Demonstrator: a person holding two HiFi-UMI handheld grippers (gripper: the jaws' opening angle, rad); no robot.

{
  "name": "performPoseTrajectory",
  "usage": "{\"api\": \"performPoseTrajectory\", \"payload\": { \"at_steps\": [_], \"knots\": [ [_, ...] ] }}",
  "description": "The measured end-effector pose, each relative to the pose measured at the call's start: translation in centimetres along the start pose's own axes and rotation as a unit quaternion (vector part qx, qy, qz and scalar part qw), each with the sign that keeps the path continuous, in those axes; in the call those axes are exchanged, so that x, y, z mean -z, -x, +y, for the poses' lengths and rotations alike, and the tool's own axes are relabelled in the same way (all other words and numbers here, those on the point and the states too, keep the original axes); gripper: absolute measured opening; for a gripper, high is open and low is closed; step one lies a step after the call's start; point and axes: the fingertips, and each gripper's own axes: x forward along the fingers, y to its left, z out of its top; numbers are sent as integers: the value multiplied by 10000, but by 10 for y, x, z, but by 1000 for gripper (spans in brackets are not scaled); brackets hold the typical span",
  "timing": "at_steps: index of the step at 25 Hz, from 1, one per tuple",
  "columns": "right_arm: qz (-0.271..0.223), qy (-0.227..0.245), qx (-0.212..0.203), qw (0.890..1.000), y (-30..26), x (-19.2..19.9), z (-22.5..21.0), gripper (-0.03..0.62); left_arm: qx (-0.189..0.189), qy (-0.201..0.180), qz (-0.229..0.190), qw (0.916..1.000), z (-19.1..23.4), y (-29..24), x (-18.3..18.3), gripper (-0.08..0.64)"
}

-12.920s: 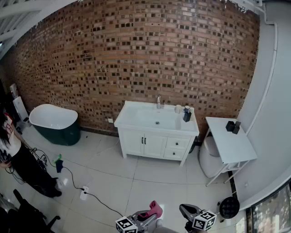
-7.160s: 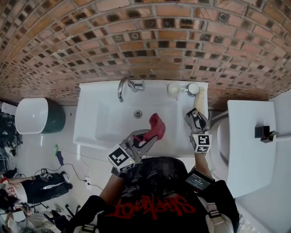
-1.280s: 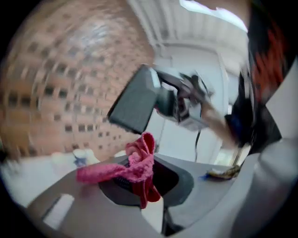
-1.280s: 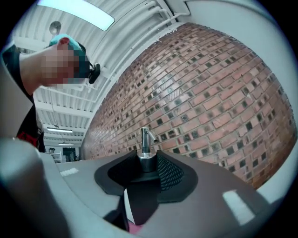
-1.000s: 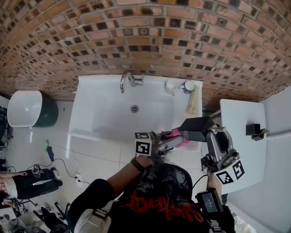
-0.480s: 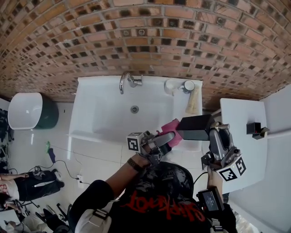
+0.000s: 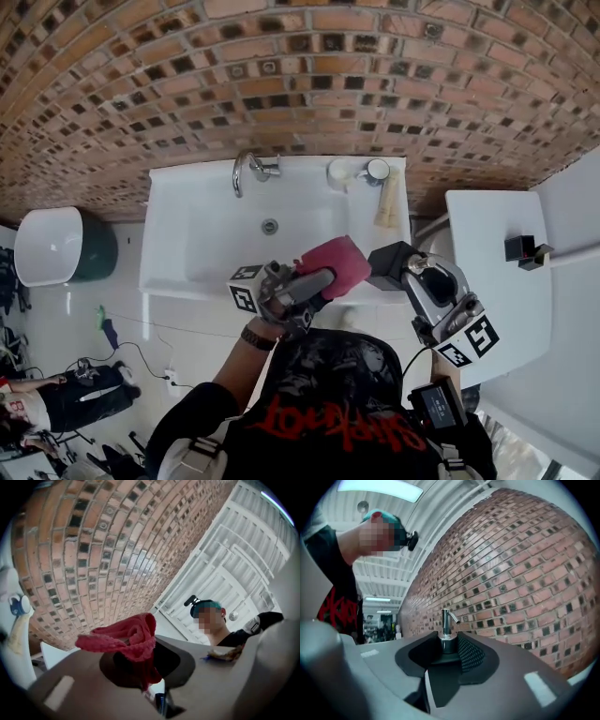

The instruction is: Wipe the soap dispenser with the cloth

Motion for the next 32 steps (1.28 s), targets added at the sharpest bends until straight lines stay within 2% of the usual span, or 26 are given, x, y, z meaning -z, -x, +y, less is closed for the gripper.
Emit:
{"api": "performPoseTrajectory", "payload": {
  "at_steps": [2, 3, 4, 5, 7, 10, 16, 18, 21, 24, 27, 29, 31, 32],
  "knots": [
    [415, 543, -329, 9971, -6, 11, 20, 135, -82, -222, 669, 9975, -6, -14, 9, 48],
    [552, 649, -501, 9951, -8, 16, 30, 135, -143, -163, 1073, 9940, -6, -20, 19, 48],
    [637, 659, -653, 9936, -9, 18, 39, 135, -179, 75, 1398, 9900, -4, -24, 28, 48],
    [666, 648, -778, 9926, -9, 19, 47, 135, -148, 453, 1551, 9867, -2, -27, 34, 48],
    [647, 736, -960, 9905, -4, 18, 58, 135, 67, 1134, 1466, 9827, -3, -29, 36, 48],
    [832, 1081, -1160, 9838, 7, 22, 65, 135, 134, 1513, 1373, 9788, -1, -25, 41, 48],
    [552, 1107, -1326, 9834, 16, 5, 68, 135, -709, 1714, 1491, 9713, 36, 2, 57, 48],
    [716, 1319, -1375, 9791, 17, 9, 68, 135, -816, 1939, 1382, 9678, 49, 17, 59, 48],
    [1210, 1758, -1404, 9668, 15, 28, 66, 135, -1086, 2271, 1226, 9600, 67, 41, 68, 48],
    [1342, 2077, -1567, 9562, 10, 32, 72, 135, -1265, 2141, 1366, 9589, 70, 51, 77, 48],
    [1377, 2312, -1742, 9472, 3, 36, 79, 137, -1714, 1918, 1569, 9535, 89, 78, 87, 48],
    [1460, 2380, -1861, 9420, -1, 43, 83, 137, -1889, 2177, 1284, 9489, 98, 100, 90, 48],
    [1506, 2389, -1956, 9391, -4, 46, 85, 135, -1788, 2463, 936, 9480, 98, 109, 90, 48],
    [1501, 2390, -1992, 9384, -6, 47, 85, 137, -1706, 2460, 881, 9500, 97, 110, 91, 48]
  ]
}}
